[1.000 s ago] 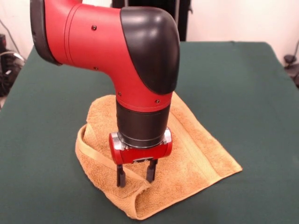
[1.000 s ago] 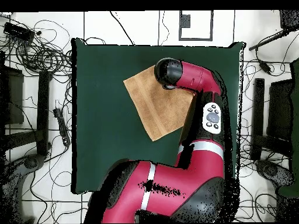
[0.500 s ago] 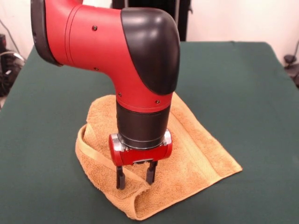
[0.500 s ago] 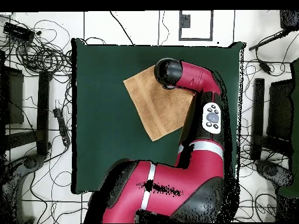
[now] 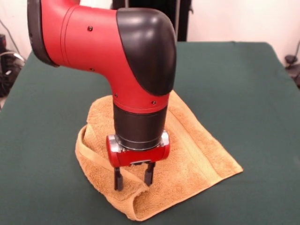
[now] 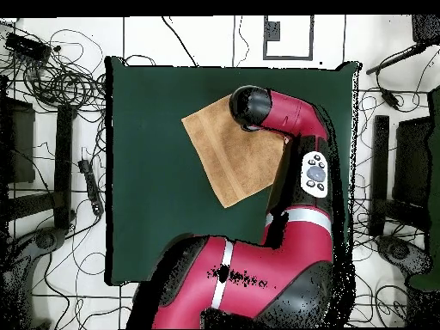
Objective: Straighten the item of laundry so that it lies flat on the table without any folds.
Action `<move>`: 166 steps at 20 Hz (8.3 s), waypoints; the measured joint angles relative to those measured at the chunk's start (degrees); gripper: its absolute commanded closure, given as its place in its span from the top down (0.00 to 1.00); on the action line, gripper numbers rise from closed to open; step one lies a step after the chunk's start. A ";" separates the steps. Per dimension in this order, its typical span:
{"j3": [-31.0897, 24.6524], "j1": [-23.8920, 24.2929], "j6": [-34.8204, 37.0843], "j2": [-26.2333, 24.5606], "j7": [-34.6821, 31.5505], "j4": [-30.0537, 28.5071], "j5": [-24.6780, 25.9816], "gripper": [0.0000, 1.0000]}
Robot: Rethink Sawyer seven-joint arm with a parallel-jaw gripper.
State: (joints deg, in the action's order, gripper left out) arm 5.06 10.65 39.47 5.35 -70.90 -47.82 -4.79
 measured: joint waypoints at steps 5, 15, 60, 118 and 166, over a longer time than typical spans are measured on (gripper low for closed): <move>-2.22 3.63 0.00 -0.04 0.00 0.00 0.08 1.00; -6.60 13.86 -1.51 -0.33 0.00 0.12 1.70 1.00; -11.92 14.66 7.58 9.06 0.00 -1.44 11.12 1.00; -8.63 13.96 24.66 25.05 0.00 -3.98 8.69 1.00; -8.24 12.55 17.32 35.66 0.00 -25.32 4.12 1.00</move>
State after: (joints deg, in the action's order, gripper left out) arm -3.18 23.21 56.79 41.02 -70.90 -73.14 -0.67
